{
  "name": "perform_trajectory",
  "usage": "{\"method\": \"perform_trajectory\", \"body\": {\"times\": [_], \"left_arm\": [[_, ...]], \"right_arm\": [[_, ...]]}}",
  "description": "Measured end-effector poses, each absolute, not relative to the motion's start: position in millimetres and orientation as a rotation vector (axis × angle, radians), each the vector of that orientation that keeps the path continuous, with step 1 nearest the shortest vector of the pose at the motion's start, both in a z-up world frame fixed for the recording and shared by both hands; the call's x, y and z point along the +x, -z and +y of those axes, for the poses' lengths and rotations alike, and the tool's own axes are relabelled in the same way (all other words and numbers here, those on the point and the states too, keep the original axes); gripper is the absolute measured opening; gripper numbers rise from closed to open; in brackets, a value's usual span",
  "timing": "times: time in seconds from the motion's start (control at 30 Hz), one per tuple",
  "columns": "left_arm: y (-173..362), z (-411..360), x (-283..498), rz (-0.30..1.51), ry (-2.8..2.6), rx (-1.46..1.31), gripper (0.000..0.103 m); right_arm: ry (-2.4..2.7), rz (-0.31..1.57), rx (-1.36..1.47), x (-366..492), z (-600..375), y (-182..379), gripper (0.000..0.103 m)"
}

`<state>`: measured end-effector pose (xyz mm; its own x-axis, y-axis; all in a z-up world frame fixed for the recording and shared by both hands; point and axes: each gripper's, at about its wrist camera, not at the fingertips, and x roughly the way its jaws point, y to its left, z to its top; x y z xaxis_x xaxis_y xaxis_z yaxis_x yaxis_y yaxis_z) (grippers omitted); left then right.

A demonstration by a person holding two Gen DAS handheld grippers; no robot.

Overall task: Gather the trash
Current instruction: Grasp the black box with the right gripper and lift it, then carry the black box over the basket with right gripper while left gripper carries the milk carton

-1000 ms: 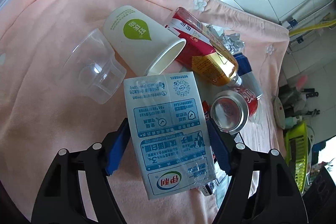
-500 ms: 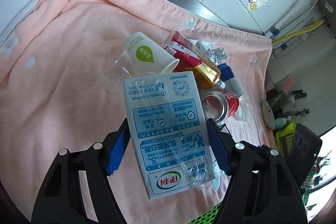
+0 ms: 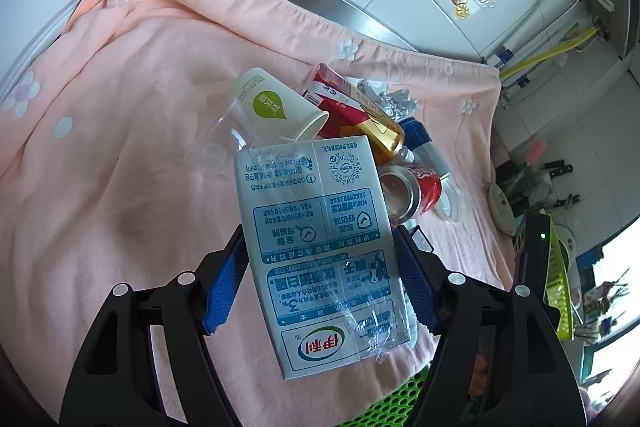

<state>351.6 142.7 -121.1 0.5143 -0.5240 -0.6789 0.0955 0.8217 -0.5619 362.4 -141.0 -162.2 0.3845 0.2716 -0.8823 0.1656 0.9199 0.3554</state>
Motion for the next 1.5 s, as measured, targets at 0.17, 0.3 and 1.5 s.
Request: {"method": "perform_trajectory", "body": {"times": [0.17, 0.3, 1.5], "left_arm": [[121, 147, 348, 0.964, 0.394, -0.503, 0.070], [120, 148, 344, 0.962, 0.393, -0.496, 0.070], [106, 117, 310, 0.965, 0.467, -0.457, 0.070]], "right_arm": [[0.022, 1.201, 0.446, 373, -138, 170, 0.075], [0.057, 1.195, 0.417, 376, -135, 171, 0.075], [-0.038, 1.183, 0.295, 344, -134, 164, 0.048]]}}
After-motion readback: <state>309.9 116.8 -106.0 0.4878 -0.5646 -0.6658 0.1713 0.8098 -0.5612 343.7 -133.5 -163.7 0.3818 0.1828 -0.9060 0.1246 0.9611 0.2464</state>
